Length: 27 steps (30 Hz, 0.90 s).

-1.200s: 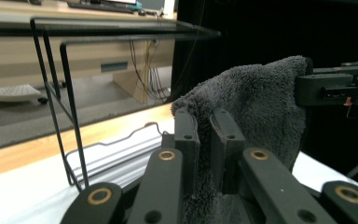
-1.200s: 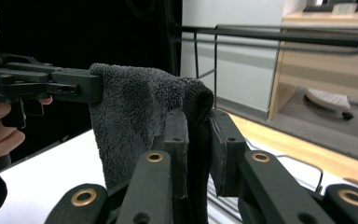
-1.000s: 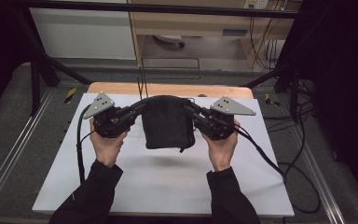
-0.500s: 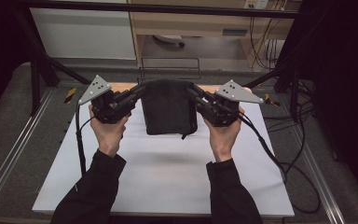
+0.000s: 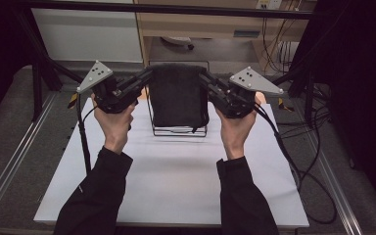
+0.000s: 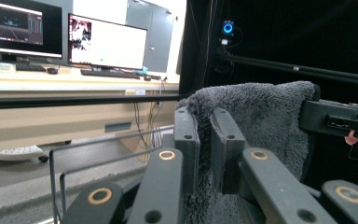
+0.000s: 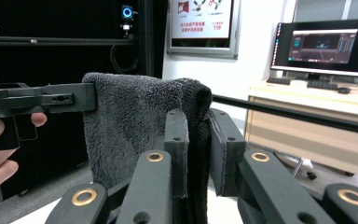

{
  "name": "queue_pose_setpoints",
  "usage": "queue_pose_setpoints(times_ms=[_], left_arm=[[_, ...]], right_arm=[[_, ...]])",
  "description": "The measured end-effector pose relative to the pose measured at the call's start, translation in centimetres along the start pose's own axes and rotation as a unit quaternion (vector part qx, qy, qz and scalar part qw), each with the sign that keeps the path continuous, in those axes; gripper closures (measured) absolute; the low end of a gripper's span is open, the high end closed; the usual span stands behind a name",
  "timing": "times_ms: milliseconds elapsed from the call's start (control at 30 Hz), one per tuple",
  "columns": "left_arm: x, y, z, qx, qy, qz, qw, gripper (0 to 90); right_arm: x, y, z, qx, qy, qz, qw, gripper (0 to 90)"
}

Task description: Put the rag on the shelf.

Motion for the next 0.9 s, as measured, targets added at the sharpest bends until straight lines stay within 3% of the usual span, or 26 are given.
queue_pose_setpoints(times_ms=[900], left_arm=[[1.4,-6.9,-2.3,-0.032,-0.025,-0.022,0.9989,81.8]], right_arm=[[-0.7,-7.0,-2.3,-0.042,0.006,0.012,0.9990,79.4]])
Point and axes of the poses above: each handheld gripper's, and its own axes: z roughly backward along the jaws, y roughly out of its underside, x roughly to its left, the point moved 2 cm from there along -z, roughly forward along the jaws, and after that the axes turned 9 degrees about -z, right-handed, at the moved point
